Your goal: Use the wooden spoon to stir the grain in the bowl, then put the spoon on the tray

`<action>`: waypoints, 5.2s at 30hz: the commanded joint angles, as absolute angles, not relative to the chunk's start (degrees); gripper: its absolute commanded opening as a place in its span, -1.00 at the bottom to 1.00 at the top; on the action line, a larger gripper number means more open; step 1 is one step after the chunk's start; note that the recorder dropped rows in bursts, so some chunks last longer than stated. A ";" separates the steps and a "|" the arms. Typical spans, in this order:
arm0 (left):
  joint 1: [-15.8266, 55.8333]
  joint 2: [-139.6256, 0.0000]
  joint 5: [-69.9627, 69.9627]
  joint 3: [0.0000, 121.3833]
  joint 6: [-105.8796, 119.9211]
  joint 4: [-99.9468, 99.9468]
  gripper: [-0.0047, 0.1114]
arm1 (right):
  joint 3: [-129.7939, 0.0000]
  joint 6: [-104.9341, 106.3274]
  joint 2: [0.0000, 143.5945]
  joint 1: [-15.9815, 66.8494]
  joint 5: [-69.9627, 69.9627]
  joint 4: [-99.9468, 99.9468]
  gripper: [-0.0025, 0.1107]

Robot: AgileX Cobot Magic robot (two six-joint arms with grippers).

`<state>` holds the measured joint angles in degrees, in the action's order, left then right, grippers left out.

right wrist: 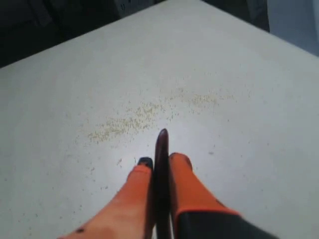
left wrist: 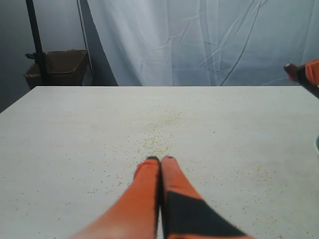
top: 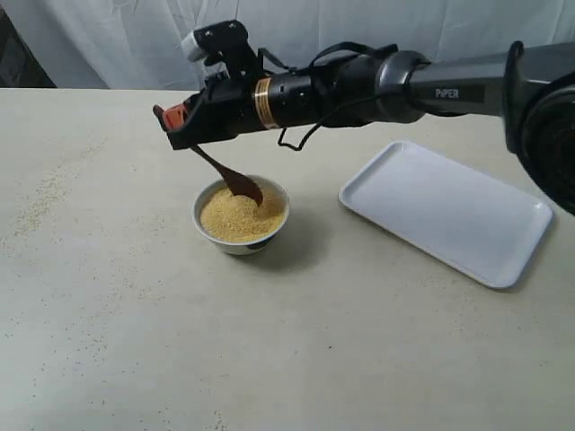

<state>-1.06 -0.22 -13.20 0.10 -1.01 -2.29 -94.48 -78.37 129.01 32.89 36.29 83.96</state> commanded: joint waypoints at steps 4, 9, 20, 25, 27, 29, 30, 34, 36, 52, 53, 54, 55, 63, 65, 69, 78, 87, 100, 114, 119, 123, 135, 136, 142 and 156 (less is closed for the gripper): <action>-1.29 0.00 -12.89 0.00 -1.13 -2.38 -0.92 | -94.62 -77.94 124.88 33.32 38.19 81.64 -0.97; -1.29 0.00 -12.89 0.00 -1.13 -2.38 -0.92 | -94.62 -77.94 127.71 36.02 37.79 81.61 -0.97; -1.29 0.00 -12.89 0.00 -1.13 -2.38 -0.92 | -94.62 -77.94 130.81 36.27 26.69 81.16 -0.97; -1.29 0.00 -12.89 0.00 -1.13 -2.38 -0.92 | -94.62 -76.37 126.82 35.77 25.53 80.62 -0.97; -1.29 0.00 -12.89 0.00 -1.13 -2.38 -0.92 | -94.62 -73.49 126.09 35.77 24.25 80.49 -0.97; -1.29 0.00 -12.89 0.00 -1.13 -2.38 -0.92 | -94.62 -72.12 126.26 35.68 21.85 80.49 -0.97; -1.29 0.00 -12.89 0.00 -1.13 -2.38 -0.92 | -94.62 -72.12 126.58 35.68 20.95 80.49 -0.97; -1.29 0.00 -12.89 0.00 -1.13 -2.38 -0.92 | -94.62 -72.12 129.69 35.68 20.23 80.49 -0.97; -1.29 0.00 -13.00 0.00 -1.13 -2.38 -0.92 | -94.62 -72.22 131.16 35.82 22.14 80.49 -0.97; -1.29 0.00 -12.88 0.00 -1.03 -2.38 -0.92 | -94.62 -70.32 127.60 36.62 19.23 79.38 -0.97; -1.29 0.00 -12.88 0.00 -1.03 -2.38 -0.92 | -94.62 -70.32 128.11 36.62 18.82 79.38 -0.97; -1.29 0.00 -12.88 0.00 -1.03 -2.38 -0.92 | -94.62 -70.32 128.85 36.62 18.69 79.38 -0.97; -1.29 0.00 -12.88 0.00 -1.03 -2.38 -0.92 | -94.62 -70.32 129.76 36.62 18.69 79.38 -0.97; -1.29 0.00 -12.88 0.00 -1.03 -2.38 -0.92 | -94.62 -74.35 131.00 37.80 26.25 79.38 -0.97; -1.29 0.00 -12.88 0.00 -1.03 -2.38 -0.92 | -94.62 -73.95 129.87 37.93 25.93 79.38 -0.97; -1.29 0.00 -12.88 0.00 -1.03 -2.38 -0.92 | -94.62 -73.87 126.64 37.93 23.84 79.61 -0.97; -1.29 0.00 -12.88 0.00 -1.03 -2.38 -0.92 | -94.62 -73.81 126.48 37.93 19.91 81.37 -0.97; -1.29 0.00 -12.88 0.00 -1.03 -2.38 -0.92 | -94.62 -108.78 119.24 33.64 27.45 99.95 -0.97; -1.29 0.00 -12.88 0.00 -1.03 -2.38 -0.92 | -90.69 -121.12 118.55 -1.77 69.96 99.95 -0.97; -1.29 0.00 -12.99 0.00 -1.03 -2.38 -0.92 | -83.46 -113.28 131.68 -7.33 50.10 99.95 -0.97; -1.29 0.00 -12.99 0.00 -1.03 -2.38 -0.92 | -82.41 -112.54 131.68 -7.33 46.41 99.95 -0.79; -1.29 0.00 -12.99 0.00 -1.03 -2.38 -0.92 | -82.02 -112.03 131.68 -7.33 45.60 99.95 -0.29; -1.29 0.00 -12.99 0.00 -1.03 -2.38 -0.92 | -82.02 -112.03 126.07 -7.84 46.07 99.95 -0.21; -1.29 0.00 -12.99 0.00 -1.03 -2.38 -0.92 | -82.02 -112.03 124.91 -7.84 47.12 99.95 -0.31; -1.29 0.00 -12.99 0.00 -1.03 -2.38 -0.92 | -81.56 -110.48 109.83 -4.88 49.15 99.95 -0.96; -1.29 0.00 -12.84 0.00 -1.03 -2.38 -0.92 | -51.69 -51.07 78.31 10.17 -42.48 54.55 -0.97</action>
<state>-1.06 -0.22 -13.20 0.10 -1.01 -2.29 -52.41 -73.84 79.26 11.54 -33.58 76.81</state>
